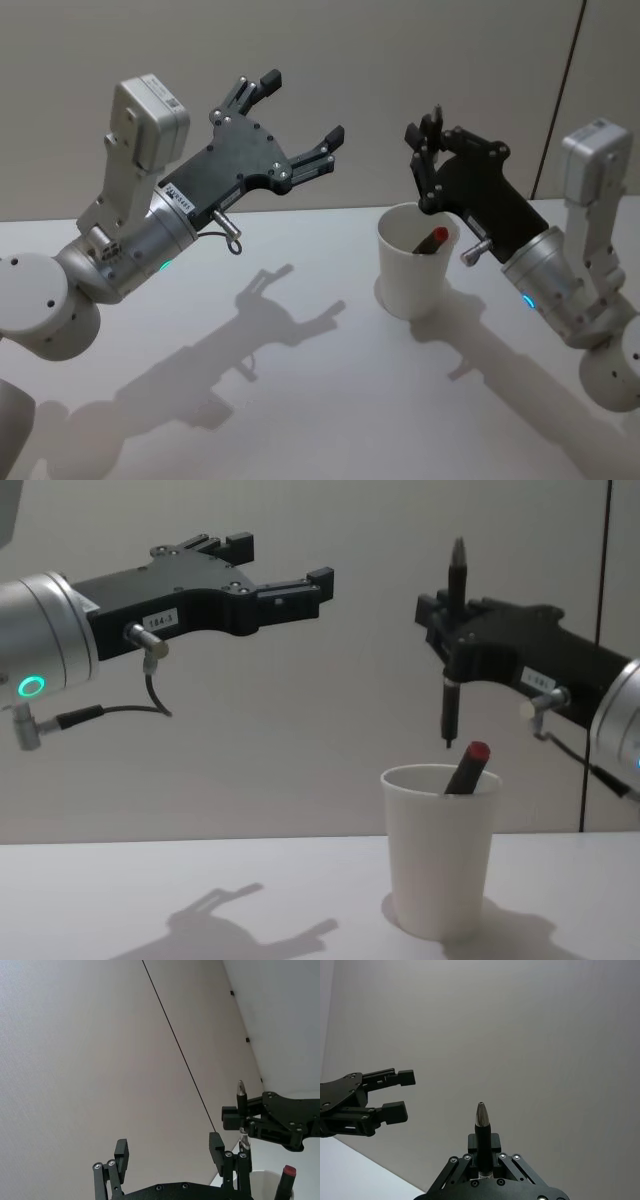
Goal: Place the pen into the pen holder.
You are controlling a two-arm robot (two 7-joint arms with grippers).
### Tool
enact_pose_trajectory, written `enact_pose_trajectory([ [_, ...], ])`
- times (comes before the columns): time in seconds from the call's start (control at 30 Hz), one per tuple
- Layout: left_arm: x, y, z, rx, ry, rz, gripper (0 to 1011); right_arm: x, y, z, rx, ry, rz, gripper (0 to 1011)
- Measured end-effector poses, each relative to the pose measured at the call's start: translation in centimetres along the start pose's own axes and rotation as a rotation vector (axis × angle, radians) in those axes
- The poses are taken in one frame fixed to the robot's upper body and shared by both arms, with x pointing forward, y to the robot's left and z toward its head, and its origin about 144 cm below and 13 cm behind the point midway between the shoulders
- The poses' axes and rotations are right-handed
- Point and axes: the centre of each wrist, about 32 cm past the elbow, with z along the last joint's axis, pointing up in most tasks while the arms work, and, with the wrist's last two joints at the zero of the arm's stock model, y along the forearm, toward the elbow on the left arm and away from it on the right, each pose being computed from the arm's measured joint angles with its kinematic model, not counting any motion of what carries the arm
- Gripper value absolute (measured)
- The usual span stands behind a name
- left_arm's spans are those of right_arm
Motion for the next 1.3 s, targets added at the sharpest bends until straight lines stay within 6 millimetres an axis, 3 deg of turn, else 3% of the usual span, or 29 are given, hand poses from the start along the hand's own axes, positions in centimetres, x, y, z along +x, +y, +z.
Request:
enact_pose_trajectory([
  [0.57,0.00,0.00,0.00,0.000,0.000,0.000,1001,-0.36,0.04,-0.72,-0.083,0.145,0.008,125],
  [1.03,0.00,0.00,0.00,0.000,0.000,0.000,1001,-0.46,-0.02,-0.97,-0.103,0.184,0.008,497],
  [1.07,0.00,0.00,0.00,0.000,0.000,0.000,1001,-0.46,-0.03,-0.99,-0.105,0.186,0.008,566],
  [1.3,0.00,0.00,0.00,0.000,0.000,0.000,1001,-0.44,-0.11,-1.00,-0.107,0.192,0.008,768],
])
